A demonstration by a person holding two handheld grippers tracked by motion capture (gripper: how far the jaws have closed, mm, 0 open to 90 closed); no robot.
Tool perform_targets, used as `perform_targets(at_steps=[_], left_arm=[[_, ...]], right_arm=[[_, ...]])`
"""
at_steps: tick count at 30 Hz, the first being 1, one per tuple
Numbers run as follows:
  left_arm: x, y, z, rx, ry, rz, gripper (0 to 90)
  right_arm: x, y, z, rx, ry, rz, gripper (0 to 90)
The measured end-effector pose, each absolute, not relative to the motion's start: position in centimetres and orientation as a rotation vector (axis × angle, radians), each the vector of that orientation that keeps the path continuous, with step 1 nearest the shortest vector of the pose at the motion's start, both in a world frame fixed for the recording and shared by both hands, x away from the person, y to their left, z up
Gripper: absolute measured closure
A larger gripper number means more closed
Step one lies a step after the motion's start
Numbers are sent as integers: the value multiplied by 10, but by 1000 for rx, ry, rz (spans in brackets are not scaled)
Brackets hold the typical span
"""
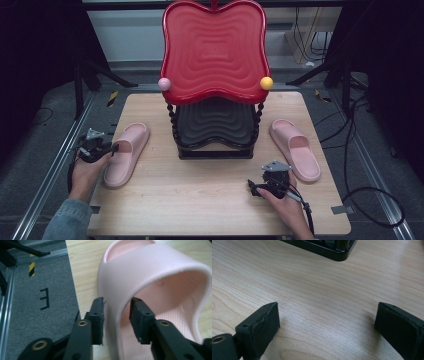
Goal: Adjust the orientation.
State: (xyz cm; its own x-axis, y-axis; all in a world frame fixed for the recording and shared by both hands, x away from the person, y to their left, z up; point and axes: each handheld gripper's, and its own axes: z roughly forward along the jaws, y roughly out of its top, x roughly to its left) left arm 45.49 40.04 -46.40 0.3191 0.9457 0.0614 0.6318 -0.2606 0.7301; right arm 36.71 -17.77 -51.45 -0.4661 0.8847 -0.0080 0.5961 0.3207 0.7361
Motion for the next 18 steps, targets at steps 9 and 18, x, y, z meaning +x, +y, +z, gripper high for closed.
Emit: perform_targets(at_steps=[9,18], left_arm=[[453,400,-465,1983,1402,693,799],[402,397,-436,1975,1249,700,825]], right_arm=[[367,-178,-515,1309,2182,954,60],[367,-178,-515,1309,2182,954,61]])
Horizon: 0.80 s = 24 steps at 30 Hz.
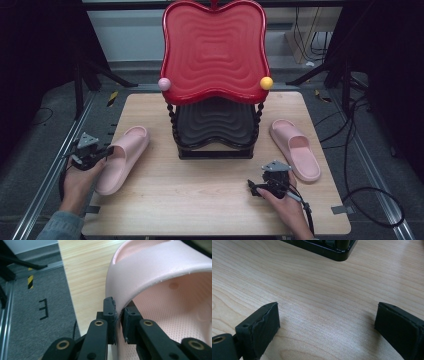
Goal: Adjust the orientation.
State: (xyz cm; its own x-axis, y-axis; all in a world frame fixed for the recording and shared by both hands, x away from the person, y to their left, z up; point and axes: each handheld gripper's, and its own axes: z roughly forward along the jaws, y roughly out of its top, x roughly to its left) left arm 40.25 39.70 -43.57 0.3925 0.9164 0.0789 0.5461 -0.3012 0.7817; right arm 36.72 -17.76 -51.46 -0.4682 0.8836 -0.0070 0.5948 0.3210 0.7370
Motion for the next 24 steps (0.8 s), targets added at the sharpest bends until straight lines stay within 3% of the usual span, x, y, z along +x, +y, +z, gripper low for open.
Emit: perform_targets(at_steps=[11,24], left_arm=[[348,375,-434,2000,1149,624,825],[346,325,-446,2062,1055,546,829]], right_arm=[[367,-178,-515,1309,2182,954,60],[367,-178,-515,1309,2182,954,60]])
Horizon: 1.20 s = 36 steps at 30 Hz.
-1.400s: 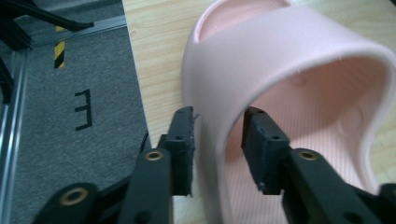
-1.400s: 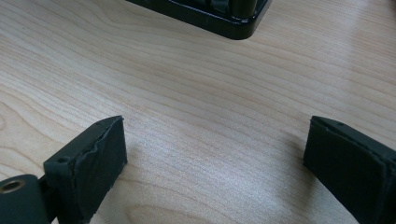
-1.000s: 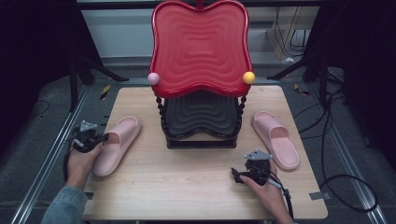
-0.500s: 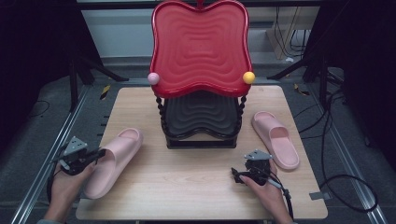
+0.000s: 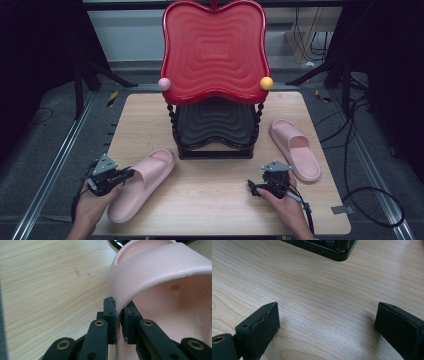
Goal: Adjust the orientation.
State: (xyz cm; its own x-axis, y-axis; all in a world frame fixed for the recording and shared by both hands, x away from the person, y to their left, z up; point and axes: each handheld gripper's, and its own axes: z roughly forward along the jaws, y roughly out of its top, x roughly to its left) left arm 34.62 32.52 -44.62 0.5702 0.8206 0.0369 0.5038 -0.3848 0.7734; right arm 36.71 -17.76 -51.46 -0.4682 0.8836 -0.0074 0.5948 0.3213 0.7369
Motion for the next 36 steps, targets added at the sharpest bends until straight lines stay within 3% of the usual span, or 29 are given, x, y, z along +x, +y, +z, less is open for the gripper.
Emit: perform_targets(at_steps=[24,28,29,36], left_arm=[[350,245,-470,2181,955,470,797],[347,246,-471,2135,968,462,716],[345,248,-471,2134,970,470,593],[320,263,-466,2092,960,513,362]], right_arm=[[367,-178,-515,1309,2182,955,60],[367,-178,-515,1309,2182,955,60],[367,-178,-515,1309,2183,955,61],[367,-178,-515,1309,2182,955,60]])
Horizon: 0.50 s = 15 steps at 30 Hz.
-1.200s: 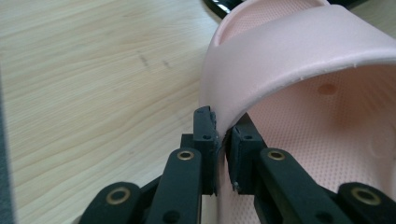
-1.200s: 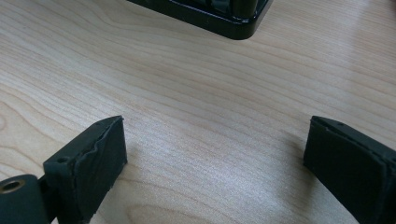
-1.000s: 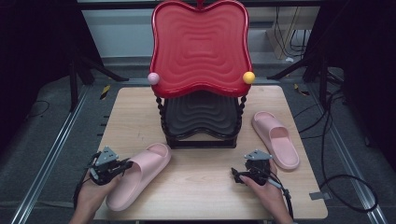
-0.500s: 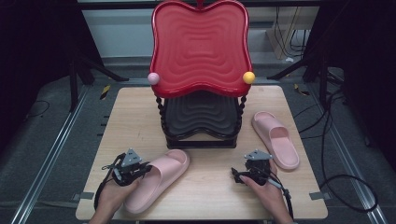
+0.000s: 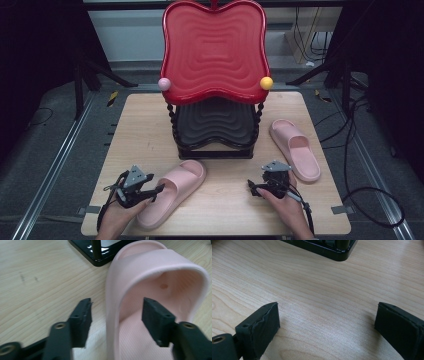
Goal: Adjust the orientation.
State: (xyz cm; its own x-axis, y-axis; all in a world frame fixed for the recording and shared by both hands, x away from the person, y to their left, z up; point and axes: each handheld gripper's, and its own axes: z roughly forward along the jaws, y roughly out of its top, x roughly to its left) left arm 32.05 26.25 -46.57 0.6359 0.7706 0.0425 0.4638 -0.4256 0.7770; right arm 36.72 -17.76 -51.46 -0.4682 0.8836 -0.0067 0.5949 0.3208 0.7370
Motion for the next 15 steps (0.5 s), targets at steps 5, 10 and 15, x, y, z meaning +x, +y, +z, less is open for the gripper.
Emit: perform_targets(at_steps=[5,10,15], left_arm=[[296,260,-459,2035,937,484,298],[286,231,-464,2088,852,433,337],[291,217,-471,2096,852,383,438]], right_arm=[[367,-178,-515,1309,2182,954,60],[367,-178,-515,1309,2182,954,60],[367,-178,-515,1309,2182,954,60]])
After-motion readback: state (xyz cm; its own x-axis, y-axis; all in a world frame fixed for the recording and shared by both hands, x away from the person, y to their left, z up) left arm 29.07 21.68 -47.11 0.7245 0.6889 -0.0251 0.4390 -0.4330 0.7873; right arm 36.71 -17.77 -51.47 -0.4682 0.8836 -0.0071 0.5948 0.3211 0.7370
